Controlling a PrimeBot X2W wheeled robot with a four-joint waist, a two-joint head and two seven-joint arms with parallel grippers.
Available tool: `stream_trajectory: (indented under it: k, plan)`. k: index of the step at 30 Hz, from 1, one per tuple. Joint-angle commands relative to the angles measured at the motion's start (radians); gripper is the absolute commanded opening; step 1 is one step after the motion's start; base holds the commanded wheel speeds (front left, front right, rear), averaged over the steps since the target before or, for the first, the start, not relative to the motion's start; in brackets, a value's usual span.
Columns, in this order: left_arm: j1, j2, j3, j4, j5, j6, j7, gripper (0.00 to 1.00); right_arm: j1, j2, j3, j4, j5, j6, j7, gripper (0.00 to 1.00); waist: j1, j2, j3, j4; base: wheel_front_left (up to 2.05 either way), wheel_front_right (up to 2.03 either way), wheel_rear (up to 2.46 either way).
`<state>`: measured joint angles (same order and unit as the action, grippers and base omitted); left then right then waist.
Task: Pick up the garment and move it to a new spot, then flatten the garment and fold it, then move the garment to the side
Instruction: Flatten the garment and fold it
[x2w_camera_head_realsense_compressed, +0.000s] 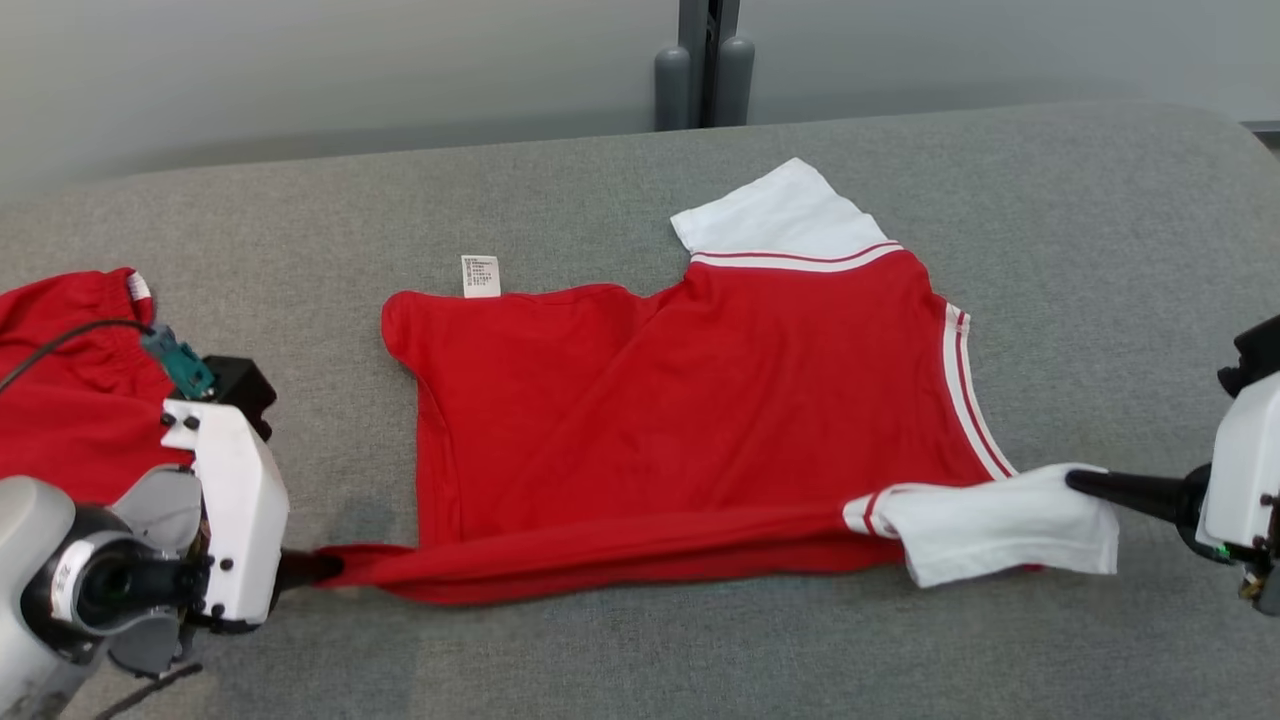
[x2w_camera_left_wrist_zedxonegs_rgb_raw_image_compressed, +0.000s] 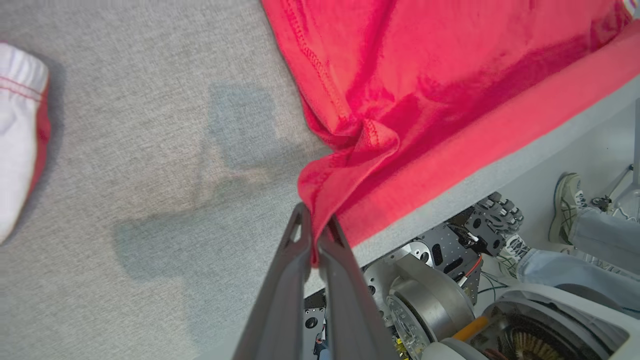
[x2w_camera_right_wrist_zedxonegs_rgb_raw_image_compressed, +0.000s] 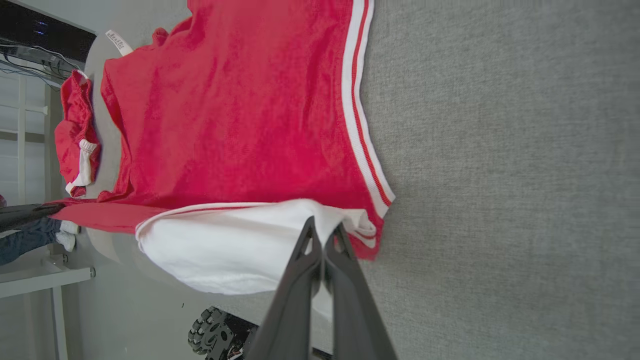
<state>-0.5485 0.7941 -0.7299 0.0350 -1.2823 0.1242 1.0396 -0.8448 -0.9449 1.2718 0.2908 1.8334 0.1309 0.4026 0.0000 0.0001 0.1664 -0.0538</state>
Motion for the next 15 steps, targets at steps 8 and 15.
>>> stream_trajectory:
  k: [8, 15]
  plan:
    - [-0.131, -0.069, 0.000, 0.132, 0.023, -0.027, 0.019, 0.00, -0.081, 0.105, 0.007, 0.140, 0.016, 0.000, 0.027, 0.00, 0.0000, -0.0001, 0.057, 0.008, 0.00, 0.00, 0.00]
    - [-0.186, -0.128, 0.003, 0.237, 0.020, -0.043, 0.009, 0.00, -0.118, 0.175, 0.009, 0.220, 0.022, 0.000, 0.010, 0.00, 0.0000, -0.0001, 0.081, 0.001, 0.00, 0.00, 0.00]
